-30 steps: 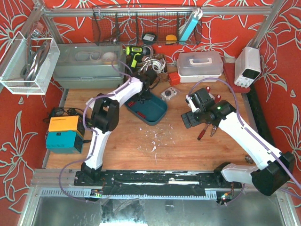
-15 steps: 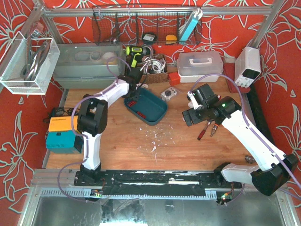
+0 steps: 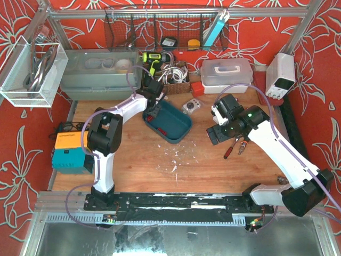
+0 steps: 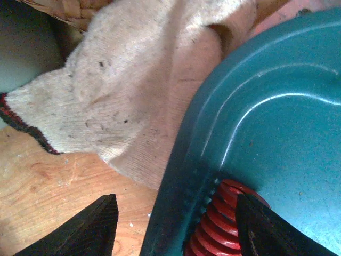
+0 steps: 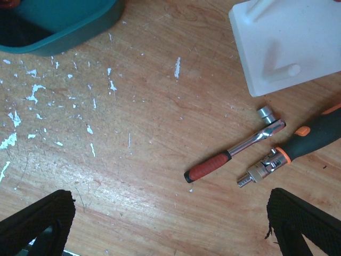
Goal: Install the large spring
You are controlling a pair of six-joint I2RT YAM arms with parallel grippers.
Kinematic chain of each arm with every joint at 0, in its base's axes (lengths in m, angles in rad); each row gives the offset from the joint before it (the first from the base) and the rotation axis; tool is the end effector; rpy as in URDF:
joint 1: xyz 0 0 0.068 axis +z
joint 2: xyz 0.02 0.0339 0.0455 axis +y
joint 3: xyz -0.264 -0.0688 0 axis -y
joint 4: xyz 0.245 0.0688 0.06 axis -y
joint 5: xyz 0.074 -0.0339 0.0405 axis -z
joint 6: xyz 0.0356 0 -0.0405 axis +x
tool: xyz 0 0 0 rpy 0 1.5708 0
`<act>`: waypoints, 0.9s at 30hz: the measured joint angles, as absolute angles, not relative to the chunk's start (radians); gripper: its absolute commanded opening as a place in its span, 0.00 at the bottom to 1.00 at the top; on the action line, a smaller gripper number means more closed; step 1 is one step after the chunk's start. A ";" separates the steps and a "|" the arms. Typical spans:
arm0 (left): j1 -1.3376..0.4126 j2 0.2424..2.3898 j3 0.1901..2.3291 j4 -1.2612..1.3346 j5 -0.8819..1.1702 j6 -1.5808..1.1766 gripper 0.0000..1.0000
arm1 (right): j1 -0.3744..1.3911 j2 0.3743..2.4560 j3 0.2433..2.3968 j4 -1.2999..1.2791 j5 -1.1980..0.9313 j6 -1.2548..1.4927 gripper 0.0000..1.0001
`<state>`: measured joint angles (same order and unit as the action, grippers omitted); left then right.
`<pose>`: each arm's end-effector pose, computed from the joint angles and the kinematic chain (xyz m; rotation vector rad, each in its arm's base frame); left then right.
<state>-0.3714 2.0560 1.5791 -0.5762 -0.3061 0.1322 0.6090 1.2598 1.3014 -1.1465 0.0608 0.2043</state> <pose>0.4155 -0.1503 0.1941 0.5400 2.5213 0.3132 0.1905 0.1302 0.3371 -0.5206 2.6338 0.1770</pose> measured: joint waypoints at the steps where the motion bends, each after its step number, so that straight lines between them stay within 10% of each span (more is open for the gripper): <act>1: -0.373 2.054 1.583 -0.578 -0.313 0.131 0.63 | 0.609 1.266 1.309 -1.148 0.060 0.207 0.99; 12: -0.393 1.916 1.570 -0.581 -0.310 0.142 0.43 | 0.609 1.314 1.334 -1.165 0.042 0.249 0.99; 27: -0.407 1.956 1.501 -0.595 -0.202 0.230 0.44 | 0.609 1.335 1.383 -1.183 0.047 0.255 0.99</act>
